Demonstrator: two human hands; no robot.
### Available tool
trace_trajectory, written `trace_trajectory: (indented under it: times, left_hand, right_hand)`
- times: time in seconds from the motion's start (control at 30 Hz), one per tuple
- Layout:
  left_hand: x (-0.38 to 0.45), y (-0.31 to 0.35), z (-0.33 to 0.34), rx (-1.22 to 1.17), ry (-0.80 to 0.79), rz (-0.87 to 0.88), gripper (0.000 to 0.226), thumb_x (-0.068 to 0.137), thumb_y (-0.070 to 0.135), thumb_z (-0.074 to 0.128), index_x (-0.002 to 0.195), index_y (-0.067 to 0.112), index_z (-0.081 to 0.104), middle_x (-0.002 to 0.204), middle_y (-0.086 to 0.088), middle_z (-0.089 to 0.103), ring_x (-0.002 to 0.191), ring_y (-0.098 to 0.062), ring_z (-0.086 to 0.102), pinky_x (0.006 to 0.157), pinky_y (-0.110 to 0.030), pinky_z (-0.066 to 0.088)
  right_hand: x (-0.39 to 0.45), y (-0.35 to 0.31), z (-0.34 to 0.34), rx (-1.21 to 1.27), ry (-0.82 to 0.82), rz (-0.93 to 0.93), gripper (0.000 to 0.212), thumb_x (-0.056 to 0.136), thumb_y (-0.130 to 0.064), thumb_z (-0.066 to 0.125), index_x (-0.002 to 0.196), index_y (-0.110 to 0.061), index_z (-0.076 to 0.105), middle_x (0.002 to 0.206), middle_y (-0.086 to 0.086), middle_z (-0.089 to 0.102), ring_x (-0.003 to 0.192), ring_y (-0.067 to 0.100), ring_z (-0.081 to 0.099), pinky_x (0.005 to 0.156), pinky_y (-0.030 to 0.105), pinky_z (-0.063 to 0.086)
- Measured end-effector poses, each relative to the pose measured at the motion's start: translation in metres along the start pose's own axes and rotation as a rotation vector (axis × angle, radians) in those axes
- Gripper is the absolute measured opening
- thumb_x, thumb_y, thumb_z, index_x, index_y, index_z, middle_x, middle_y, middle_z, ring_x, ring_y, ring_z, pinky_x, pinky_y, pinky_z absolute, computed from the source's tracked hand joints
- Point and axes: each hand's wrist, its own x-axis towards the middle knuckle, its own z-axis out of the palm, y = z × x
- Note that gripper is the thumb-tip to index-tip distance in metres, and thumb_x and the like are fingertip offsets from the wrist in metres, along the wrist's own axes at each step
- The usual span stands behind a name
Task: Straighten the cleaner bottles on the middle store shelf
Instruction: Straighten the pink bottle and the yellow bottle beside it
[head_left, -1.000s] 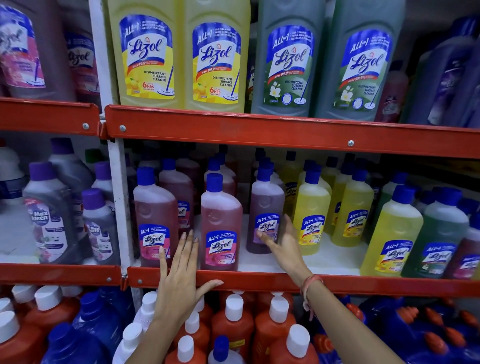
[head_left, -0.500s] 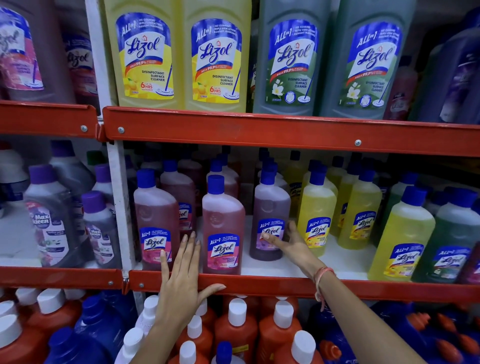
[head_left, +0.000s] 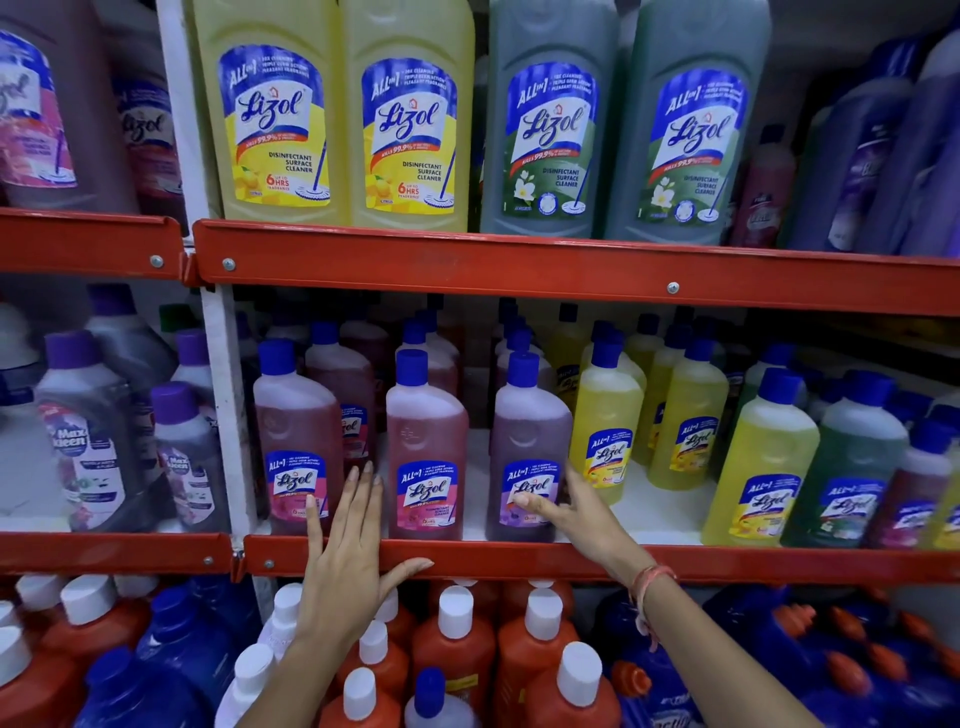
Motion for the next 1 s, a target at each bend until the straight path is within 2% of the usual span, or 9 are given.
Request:
trace_trajectory:
  times: [0.07,0.37,0.5,0.57,0.67,0.8,0.87,1.0]
  left_hand:
    - [0.0,0.0,0.0,0.003,-0.002,-0.008,0.105,0.082,0.083,0.024,0.148,0.002,0.033,0.155,-0.018,0.038,0.145,-0.025,0.024,0.124,-0.04,-0.014]
    - [-0.002,0.001,0.0,0.023,-0.015,-0.003,0.103,0.083,0.082,0.023,0.145,0.001,0.037,0.152,-0.019,0.043,0.144,-0.025,0.027,0.123,-0.042,-0.011]
    - [-0.002,-0.002,0.003,0.036,-0.01,0.0,0.101,0.085,0.081,0.023,0.145,0.001,0.039,0.151,-0.019,0.044,0.144,-0.026,0.029,0.124,-0.043,-0.01]
    - [-0.003,-0.002,0.006,0.043,-0.011,-0.001,0.101,0.085,0.08,0.022,0.146,0.002,0.039,0.152,-0.018,0.044,0.145,-0.026,0.029,0.124,-0.044,-0.008]
    - [-0.003,-0.003,0.01,0.048,-0.004,-0.003,0.101,0.085,0.081,0.021,0.146,0.002,0.039,0.153,-0.017,0.042,0.145,-0.026,0.028,0.124,-0.044,-0.009]
    - [-0.002,-0.004,0.013,0.054,0.011,-0.003,0.101,0.085,0.081,0.02,0.145,0.002,0.041,0.151,-0.019,0.044,0.145,-0.026,0.026,0.124,-0.044,-0.01]
    - [-0.001,-0.005,0.013,0.059,0.034,-0.003,0.1,0.085,0.08,0.022,0.145,0.002,0.039,0.15,-0.019,0.047,0.148,-0.023,0.021,0.124,-0.043,-0.011]
    - [0.0,-0.007,0.017,0.07,0.09,-0.002,0.1,0.084,0.08,0.024,0.144,0.001,0.039,0.149,-0.019,0.047,0.153,-0.013,-0.003,0.125,-0.044,-0.01]
  right_hand:
    - [-0.004,-0.001,0.0,-0.002,0.005,-0.007,0.059,0.071,-0.035,0.078,0.121,-0.017,0.052,0.111,0.001,0.07,0.099,0.011,0.068,0.078,0.021,0.057]
    - [-0.013,-0.002,-0.002,-0.01,-0.012,0.006,0.073,0.06,-0.053,0.074,0.121,-0.02,0.051,0.116,0.002,0.069,0.104,0.012,0.067,0.09,0.03,0.055]
    - [-0.018,0.005,-0.019,-0.006,-0.007,-0.003,0.078,0.057,-0.044,0.083,0.124,-0.019,0.052,0.12,-0.001,0.067,0.11,0.012,0.063,0.094,0.035,0.053]
    - [-0.022,0.009,-0.033,0.002,0.078,0.0,0.072,0.057,-0.041,0.084,0.121,-0.021,0.056,0.119,-0.002,0.066,0.11,0.014,0.063,0.094,0.036,0.053]
    - [-0.025,0.013,-0.055,-0.002,0.294,0.004,0.058,0.065,-0.042,0.077,0.116,-0.021,0.06,0.116,0.0,0.066,0.108,0.018,0.062,0.095,0.04,0.051]
    - [-0.01,0.013,-0.074,-0.045,0.488,0.068,0.067,0.074,-0.038,0.075,0.131,-0.016,0.047,0.13,0.003,0.055,0.119,0.024,0.054,0.102,0.044,0.045]
    - [0.002,0.014,-0.081,-0.055,0.469,0.102,0.075,0.073,-0.039,0.076,0.134,-0.017,0.04,0.129,0.003,0.051,0.121,0.024,0.051,0.102,0.042,0.043]
    - [0.02,0.018,-0.087,0.04,0.315,0.171,0.078,0.072,-0.038,0.077,0.137,-0.018,0.038,0.129,0.007,0.051,0.12,0.027,0.051,0.096,0.037,0.043]
